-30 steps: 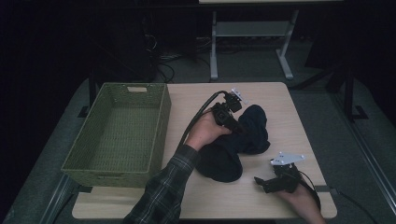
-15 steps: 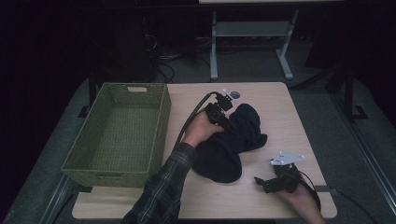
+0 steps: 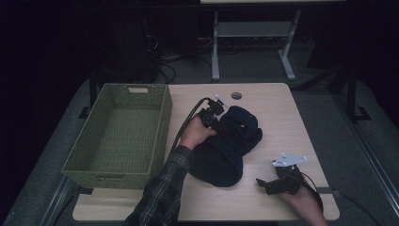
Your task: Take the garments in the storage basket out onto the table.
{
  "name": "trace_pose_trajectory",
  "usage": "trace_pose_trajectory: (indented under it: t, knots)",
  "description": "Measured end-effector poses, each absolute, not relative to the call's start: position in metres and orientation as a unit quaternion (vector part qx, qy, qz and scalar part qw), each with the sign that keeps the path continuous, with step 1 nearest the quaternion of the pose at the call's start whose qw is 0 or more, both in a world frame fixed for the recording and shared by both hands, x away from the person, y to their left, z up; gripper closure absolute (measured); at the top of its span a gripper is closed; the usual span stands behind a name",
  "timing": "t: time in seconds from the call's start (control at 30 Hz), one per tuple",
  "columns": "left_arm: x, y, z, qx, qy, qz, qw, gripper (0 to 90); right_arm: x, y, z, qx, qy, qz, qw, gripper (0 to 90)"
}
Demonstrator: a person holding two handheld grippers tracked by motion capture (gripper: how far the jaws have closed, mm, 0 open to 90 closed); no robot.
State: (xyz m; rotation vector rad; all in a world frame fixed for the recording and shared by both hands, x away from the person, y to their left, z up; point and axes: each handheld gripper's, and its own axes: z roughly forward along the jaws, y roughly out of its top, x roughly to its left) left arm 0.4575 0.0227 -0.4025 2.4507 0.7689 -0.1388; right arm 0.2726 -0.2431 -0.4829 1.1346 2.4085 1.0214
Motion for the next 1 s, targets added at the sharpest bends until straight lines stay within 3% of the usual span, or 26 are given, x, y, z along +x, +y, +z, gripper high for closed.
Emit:
trace_pose_trajectory:
  t: [0.23,0.43,0.47,0.53,0.8,1.0]
  knots:
    - [0.459,0.028,-0.414,0.913,0.299,-0.044,0.275,67.6,0.273,-0.243,-0.483,0.393,0.836,0.353,0.145,2.2]
    - [0.46,0.039,-0.411,0.916,0.313,0.004,0.252,36.5,0.272,-0.243,-0.483,0.395,0.836,0.353,0.144,2.2]
    - [0.459,0.041,-0.409,0.915,0.315,0.012,0.251,36.5,0.272,-0.243,-0.483,0.395,0.836,0.353,0.144,2.2]
    - [0.455,0.047,-0.403,0.915,0.317,0.027,0.246,27.4,0.273,-0.243,-0.483,0.395,0.836,0.354,0.144,2.1]
    - [0.441,0.063,-0.382,0.91,0.314,0.048,0.267,27.4,0.272,-0.243,-0.483,0.395,0.836,0.353,0.143,2.1]
    - [0.42,0.066,-0.375,0.914,0.296,0.048,0.275,56.8,0.272,-0.243,-0.483,0.395,0.836,0.353,0.143,2.2]
